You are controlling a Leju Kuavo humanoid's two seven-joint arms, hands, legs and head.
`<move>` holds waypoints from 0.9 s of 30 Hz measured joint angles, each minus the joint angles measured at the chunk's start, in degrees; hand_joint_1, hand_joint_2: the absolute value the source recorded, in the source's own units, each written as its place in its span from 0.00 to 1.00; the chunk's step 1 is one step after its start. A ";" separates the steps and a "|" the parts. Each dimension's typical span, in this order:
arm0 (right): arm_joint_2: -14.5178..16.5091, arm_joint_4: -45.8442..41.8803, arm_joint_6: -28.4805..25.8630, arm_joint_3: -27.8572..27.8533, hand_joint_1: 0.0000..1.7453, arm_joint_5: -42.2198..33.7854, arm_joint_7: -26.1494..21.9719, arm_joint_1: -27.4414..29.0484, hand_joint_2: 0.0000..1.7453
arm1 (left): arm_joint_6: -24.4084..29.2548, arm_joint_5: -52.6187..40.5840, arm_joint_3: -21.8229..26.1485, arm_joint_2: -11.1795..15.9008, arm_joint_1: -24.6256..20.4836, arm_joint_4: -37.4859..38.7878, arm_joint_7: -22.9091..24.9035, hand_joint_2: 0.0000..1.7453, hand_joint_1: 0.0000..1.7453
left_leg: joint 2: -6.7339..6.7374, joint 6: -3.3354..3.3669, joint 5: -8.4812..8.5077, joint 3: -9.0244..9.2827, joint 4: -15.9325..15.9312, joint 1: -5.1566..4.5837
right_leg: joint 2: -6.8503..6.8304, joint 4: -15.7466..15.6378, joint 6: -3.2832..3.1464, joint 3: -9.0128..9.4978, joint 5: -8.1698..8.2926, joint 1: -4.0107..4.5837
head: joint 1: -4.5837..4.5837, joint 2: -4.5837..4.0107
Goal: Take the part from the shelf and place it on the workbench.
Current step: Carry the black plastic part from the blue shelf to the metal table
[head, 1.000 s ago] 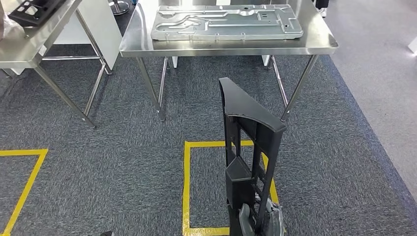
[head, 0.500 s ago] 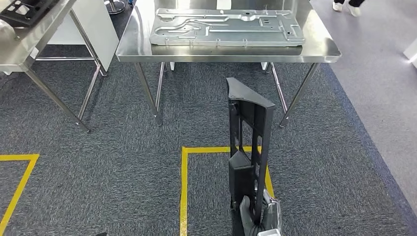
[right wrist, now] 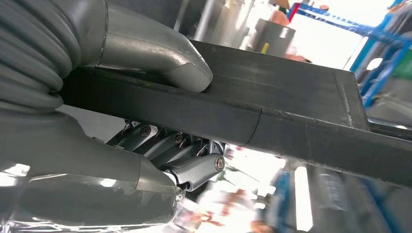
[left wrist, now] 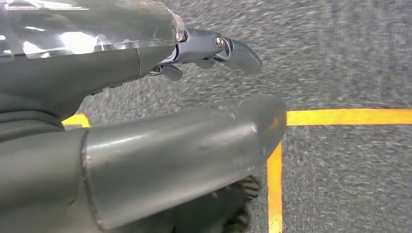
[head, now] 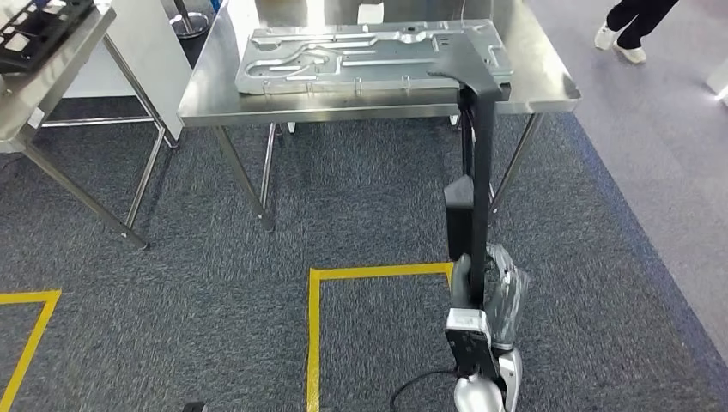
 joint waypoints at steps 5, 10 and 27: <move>0.85 7.28 0.47 2.51 1.00 6.62 7.47 -8.63 1.00 | -0.75 -1.14 -0.50 0.85 -0.04 0.00 0.46 0.00 0.00 | -0.06 0.78 -2.43 -8.52 8.45 -0.61 | 0.37 -0.01 -0.81 2.26 -1.81 0.93 | -0.50 0.01; 0.83 14.73 2.12 10.31 1.00 5.27 13.53 -15.87 1.00 | -1.10 -1.69 -0.50 1.79 -0.08 -0.01 0.58 0.00 0.00 | -0.10 2.96 7.30 -6.03 -5.02 -2.04 | 0.64 0.17 -0.35 3.99 -3.51 1.55 | -0.37 0.01; 2.86 35.04 6.11 31.79 1.00 -7.07 18.04 -31.35 1.00 | -3.09 -3.09 0.75 3.46 -0.73 0.02 0.38 0.00 0.00 | -0.87 1.24 3.32 1.32 -6.94 -0.93 | -0.05 -0.15 0.27 -2.60 2.36 0.90 | -0.10 0.00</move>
